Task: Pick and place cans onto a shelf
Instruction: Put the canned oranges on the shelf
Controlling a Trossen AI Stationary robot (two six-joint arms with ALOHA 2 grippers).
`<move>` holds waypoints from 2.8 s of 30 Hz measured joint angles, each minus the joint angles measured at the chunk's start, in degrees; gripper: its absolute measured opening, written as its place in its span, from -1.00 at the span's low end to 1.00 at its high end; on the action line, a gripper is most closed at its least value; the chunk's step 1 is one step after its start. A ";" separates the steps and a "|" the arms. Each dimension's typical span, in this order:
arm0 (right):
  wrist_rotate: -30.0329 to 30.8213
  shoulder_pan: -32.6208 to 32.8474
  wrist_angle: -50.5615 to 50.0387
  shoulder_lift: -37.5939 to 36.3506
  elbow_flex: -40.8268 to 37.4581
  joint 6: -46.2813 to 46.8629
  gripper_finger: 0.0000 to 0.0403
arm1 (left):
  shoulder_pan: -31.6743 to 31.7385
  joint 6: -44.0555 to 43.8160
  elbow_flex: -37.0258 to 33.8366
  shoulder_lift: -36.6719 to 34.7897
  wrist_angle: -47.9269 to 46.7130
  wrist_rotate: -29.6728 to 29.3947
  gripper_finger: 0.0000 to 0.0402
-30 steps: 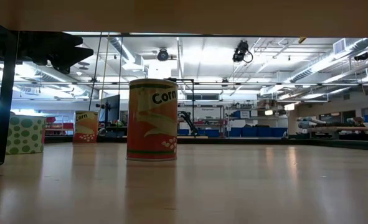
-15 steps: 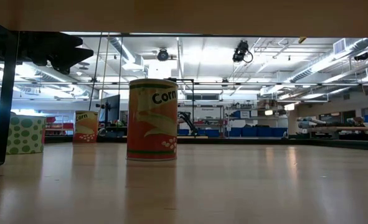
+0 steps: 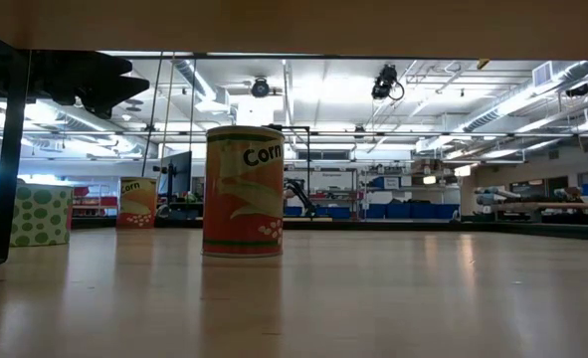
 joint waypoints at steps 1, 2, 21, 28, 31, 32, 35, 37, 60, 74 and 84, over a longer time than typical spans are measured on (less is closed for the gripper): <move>0.42 0.03 0.39 0.05 -0.55 -0.07 0.43 | -0.02 0.00 0.01 0.01 0.00 0.00 0.24; 0.46 -0.04 1.05 0.05 -1.31 -0.36 0.43 | -0.01 0.00 0.00 0.00 0.00 -0.01 0.24; -1.67 -2.72 4.07 0.05 -15.41 -7.02 0.50 | 0.00 0.00 0.00 0.00 -0.02 0.00 0.24; -2.04 -2.79 4.17 0.05 -16.32 -8.13 0.53 | 0.00 0.00 0.00 0.00 -0.02 0.00 0.24; -2.68 -2.79 4.10 0.05 -17.71 -8.07 0.53 | -0.01 0.00 0.00 0.00 -0.01 0.00 0.24; -2.83 -2.79 3.98 0.05 -18.14 -7.70 0.53 | -0.01 0.00 0.00 0.00 0.00 0.00 0.24; -2.91 -2.79 3.65 0.10 -18.40 -6.91 0.54 | -0.02 0.00 0.00 0.00 0.00 0.00 0.24; -2.89 -2.83 4.27 0.03 -18.34 -6.84 0.56 | -0.02 0.00 0.00 0.00 0.00 0.00 0.24; -2.40 -3.02 3.45 -0.66 -17.70 -4.86 0.71 | -0.02 0.00 0.02 0.00 -0.02 0.00 0.24; -4.33 -3.51 2.00 -0.73 -17.70 -2.86 0.72 | 0.00 0.00 0.01 0.02 -0.02 0.00 0.24; -7.26 -4.45 -1.15 -1.20 -10.35 0.09 0.72 | 0.00 -0.02 0.00 0.00 -0.02 0.00 0.24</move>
